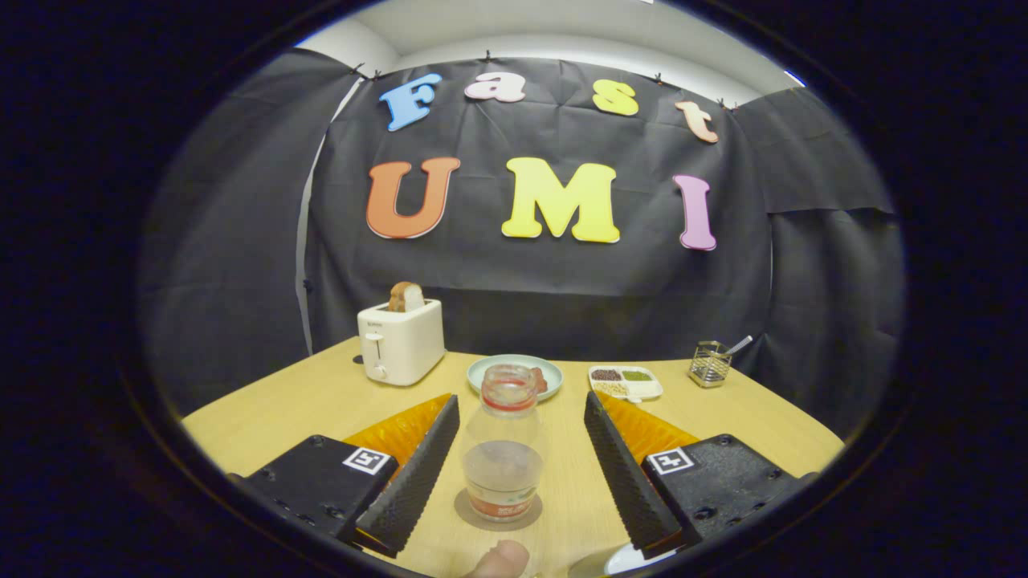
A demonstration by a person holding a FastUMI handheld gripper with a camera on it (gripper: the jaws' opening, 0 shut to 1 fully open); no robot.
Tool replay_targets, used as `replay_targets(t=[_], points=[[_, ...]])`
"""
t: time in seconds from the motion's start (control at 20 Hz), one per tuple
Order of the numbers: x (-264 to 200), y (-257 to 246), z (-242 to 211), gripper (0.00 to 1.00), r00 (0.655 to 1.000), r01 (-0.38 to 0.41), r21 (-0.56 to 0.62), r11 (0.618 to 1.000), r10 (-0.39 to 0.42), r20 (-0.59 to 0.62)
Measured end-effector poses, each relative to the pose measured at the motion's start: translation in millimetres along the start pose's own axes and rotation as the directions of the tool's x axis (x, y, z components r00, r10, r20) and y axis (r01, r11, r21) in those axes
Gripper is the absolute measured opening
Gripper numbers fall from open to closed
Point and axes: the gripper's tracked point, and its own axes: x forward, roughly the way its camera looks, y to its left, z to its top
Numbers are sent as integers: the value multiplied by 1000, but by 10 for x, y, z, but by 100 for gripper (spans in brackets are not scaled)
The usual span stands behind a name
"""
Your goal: Take the bottle from table, then pour the juice into the cup, finally place the bottle on the coaster
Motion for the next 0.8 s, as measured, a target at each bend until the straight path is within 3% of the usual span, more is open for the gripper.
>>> replay_targets(t=[0.4, 0.8], points=[[-665, -31, 957, 100, 994, -15, 45, 999, 10, 112], [-1425, -8, 1635, 100, 986, 59, 32, 998, -63, 155]])
